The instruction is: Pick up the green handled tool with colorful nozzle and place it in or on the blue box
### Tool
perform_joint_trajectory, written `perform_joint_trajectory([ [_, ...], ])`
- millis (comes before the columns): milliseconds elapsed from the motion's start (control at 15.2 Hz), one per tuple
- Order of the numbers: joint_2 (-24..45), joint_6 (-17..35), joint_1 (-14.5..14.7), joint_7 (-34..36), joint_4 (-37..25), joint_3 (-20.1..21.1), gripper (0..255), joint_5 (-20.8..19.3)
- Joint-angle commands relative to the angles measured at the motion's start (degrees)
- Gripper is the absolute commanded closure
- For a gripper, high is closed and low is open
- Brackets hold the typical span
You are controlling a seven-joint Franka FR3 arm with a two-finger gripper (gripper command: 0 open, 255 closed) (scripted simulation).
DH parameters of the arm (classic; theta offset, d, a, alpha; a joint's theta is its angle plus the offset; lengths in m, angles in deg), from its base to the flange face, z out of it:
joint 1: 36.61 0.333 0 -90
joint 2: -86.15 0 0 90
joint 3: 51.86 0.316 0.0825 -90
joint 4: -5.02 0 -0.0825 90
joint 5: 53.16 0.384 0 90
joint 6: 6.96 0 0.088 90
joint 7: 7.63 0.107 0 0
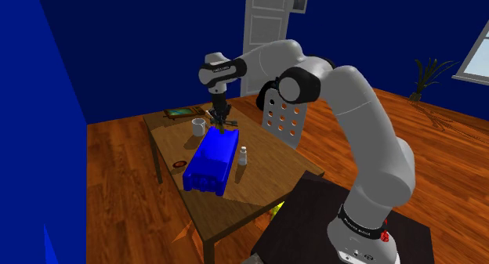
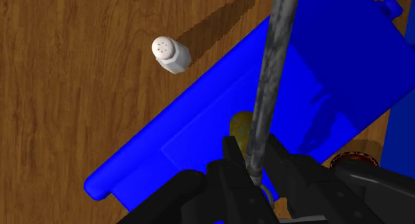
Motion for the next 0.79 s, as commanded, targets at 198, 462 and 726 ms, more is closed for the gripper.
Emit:
perform_joint_trajectory([
  [198, 4.42, -2.16, 1.44, 2.72, -6.52, 0.81, 255, 0.37],
  [462, 5.33, 0.27, 1.49, 2.68, -4.98, 0.9, 255, 0.49],
  [726, 6.49, 2.53, 1.49, 2.65, -3.88, 1.01, 255, 0.63],
])
